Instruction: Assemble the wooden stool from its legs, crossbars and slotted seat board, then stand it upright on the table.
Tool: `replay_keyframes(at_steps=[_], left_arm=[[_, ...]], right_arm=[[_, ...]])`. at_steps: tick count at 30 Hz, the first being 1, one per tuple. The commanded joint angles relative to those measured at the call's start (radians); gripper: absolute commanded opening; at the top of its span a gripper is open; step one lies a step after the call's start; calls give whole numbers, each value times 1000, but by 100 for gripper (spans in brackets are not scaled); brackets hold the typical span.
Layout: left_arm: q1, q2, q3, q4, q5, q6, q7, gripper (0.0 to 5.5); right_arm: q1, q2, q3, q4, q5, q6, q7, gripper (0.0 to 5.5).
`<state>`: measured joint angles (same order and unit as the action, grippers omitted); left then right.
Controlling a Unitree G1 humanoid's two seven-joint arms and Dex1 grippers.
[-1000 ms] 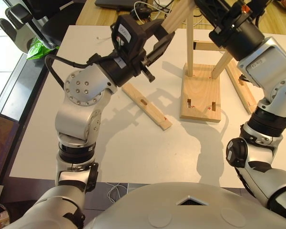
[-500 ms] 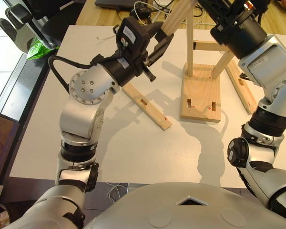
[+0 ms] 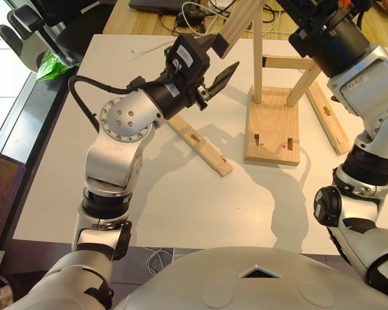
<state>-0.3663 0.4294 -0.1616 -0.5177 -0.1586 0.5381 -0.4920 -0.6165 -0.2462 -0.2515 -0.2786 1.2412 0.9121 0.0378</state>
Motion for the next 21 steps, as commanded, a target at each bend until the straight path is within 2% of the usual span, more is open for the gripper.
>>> replay_keyframes(at_steps=[1, 5, 12, 15, 21], left_arm=[[24, -4, 58, -26, -14, 28, 29, 259], [44, -27, 107, -64, -49, 88, 68, 259], [11, -72, 317, -78, -164, 200, 168, 259], [-9, -87, 374, -73, -203, 236, 216, 259], [-46, -87, 433, -46, -215, 266, 296, 259]], right_arm=[[58, -113, -35, -9, -55, -2, 58, 40], [122, -218, -74, -11, -94, 0, 120, 40], [290, -416, -171, 31, -231, -57, 284, 40], [340, -434, -189, 58, -329, -139, 321, 40], [532, -433, -122, 152, -648, -422, 407, 40]])
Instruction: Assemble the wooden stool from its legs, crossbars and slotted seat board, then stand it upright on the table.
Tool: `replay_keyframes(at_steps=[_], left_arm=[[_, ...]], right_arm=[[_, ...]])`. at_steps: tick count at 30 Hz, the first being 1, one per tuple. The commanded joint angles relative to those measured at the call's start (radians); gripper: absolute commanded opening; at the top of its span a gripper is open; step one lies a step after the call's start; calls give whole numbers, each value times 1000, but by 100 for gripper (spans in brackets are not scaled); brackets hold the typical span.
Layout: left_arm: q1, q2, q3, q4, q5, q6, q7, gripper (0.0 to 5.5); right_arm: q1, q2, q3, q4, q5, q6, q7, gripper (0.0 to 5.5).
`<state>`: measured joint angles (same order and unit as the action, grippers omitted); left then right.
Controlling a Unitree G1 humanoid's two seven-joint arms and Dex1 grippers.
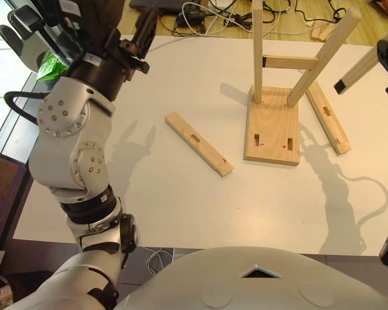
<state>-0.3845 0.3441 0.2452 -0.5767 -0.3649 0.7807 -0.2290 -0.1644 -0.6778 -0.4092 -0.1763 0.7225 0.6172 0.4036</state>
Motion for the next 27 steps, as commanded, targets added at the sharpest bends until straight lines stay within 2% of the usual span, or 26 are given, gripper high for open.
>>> replay_keyframes(at_steps=[1, 5, 16, 21, 27], left_arm=[[-30, -1, 33, 15, -12, 23, 40, 259], [-56, -11, 58, 42, -28, 22, 70, 259], [-107, 2, 24, 108, -49, 8, 57, 259], [-138, 9, 20, 144, -63, 10, 41, 259], [-139, 14, 1, 136, -70, 9, 25, 259]], right_arm=[[98, 5, 43, 66, -169, -174, 51, 40], [64, 54, 75, 189, -262, -303, 61, 40], [-134, 189, 85, 438, -268, -399, 64, 40], [-211, 204, 65, 633, -277, -465, 85, 40], [-273, 167, 97, 788, -321, -513, 195, 40]])
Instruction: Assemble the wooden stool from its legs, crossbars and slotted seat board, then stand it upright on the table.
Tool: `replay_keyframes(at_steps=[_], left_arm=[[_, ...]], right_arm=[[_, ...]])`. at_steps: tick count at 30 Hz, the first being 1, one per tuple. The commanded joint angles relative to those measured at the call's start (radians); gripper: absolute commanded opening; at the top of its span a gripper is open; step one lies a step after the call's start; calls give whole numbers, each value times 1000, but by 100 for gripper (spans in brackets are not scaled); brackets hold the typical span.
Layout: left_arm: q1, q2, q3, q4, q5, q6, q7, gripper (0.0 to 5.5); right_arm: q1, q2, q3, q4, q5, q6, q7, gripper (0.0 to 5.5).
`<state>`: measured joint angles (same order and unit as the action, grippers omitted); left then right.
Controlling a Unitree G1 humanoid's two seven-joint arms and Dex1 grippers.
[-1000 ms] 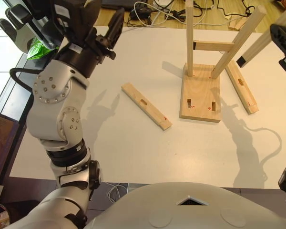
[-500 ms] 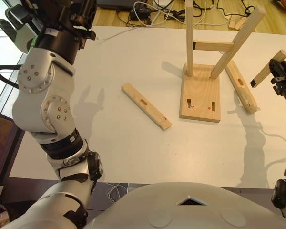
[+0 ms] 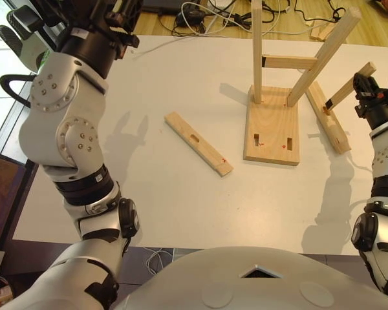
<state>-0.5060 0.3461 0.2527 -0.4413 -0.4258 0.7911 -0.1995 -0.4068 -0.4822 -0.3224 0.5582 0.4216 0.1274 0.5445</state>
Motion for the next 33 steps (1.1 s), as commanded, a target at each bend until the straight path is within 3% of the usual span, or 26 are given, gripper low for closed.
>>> replay_keyframes(at_steps=[1, 14, 21, 26, 33], left_arm=[[-18, 13, -6, 0, -10, -1, -5, 259], [-25, 8, -18, -4, -19, -3, 0, 259], [-17, 10, -21, -29, -23, 10, 11, 259], [29, -5, 2, -94, -28, 30, 52, 259], [78, -29, 21, -165, -34, 41, 116, 259]], right_arm=[[-32, -34, 12, 70, -28, -29, 69, 40], [-55, -79, 10, 192, -63, -96, 169, 40], [100, -63, 10, 296, -91, -167, 147, 40], [343, 23, -31, -4, 24, -66, 113, 40], [599, 78, 30, -343, 81, 121, 32, 40]])
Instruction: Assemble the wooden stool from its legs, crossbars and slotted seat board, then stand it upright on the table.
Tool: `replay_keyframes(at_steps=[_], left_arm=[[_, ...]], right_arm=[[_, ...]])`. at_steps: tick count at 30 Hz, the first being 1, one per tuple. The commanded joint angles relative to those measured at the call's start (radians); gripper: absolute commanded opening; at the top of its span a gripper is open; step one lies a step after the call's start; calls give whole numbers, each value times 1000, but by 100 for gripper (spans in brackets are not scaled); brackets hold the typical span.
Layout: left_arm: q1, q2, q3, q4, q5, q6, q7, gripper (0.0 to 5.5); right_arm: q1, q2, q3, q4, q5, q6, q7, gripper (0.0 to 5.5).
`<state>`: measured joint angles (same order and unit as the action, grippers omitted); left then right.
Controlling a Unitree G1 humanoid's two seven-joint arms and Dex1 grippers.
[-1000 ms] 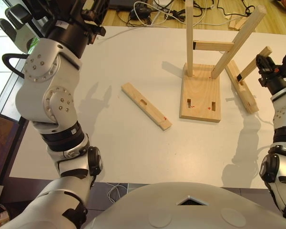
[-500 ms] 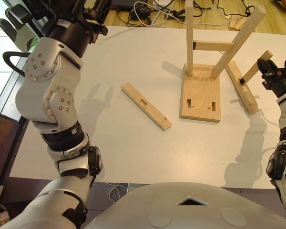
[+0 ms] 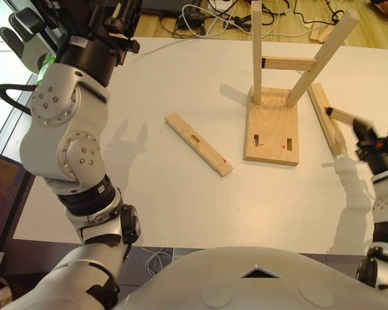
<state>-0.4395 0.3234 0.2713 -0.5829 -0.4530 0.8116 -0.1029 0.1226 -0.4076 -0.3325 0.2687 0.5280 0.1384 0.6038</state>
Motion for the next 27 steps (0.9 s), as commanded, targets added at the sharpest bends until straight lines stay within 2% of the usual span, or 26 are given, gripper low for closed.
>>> replay_keyframes(at_steps=[1, 7, 11, 16, 19, 21, 24, 27], left_arm=[[12, -6, 3, -24, -8, 20, 22, 259], [15, -7, 9, -20, -17, 12, 29, 259], [35, -8, 15, -33, -15, 6, 36, 259], [53, 11, -4, -43, 9, -5, 31, 259], [53, 28, -14, -46, 25, -14, 22, 259], [38, 32, -19, -41, 29, -19, 20, 259], [-30, 25, -54, -14, 41, -19, 28, 259], [-188, -15, -148, 73, 65, -36, 26, 259]], right_arm=[[77, 2, 43, -69, -26, 127, -32, 40], [-21, -26, 40, -85, -38, 168, -58, 40], [-186, -134, 82, -152, -98, 209, -34, 40], [-304, -325, 109, -231, -87, 277, 166, 40], [-304, -483, 118, -255, -104, 242, 367, 40], [-314, -536, 118, -275, -93, 240, 454, 40], [-330, -553, 137, -366, -54, 257, 522, 40], [-384, -460, 198, -491, -14, 304, 460, 40]])
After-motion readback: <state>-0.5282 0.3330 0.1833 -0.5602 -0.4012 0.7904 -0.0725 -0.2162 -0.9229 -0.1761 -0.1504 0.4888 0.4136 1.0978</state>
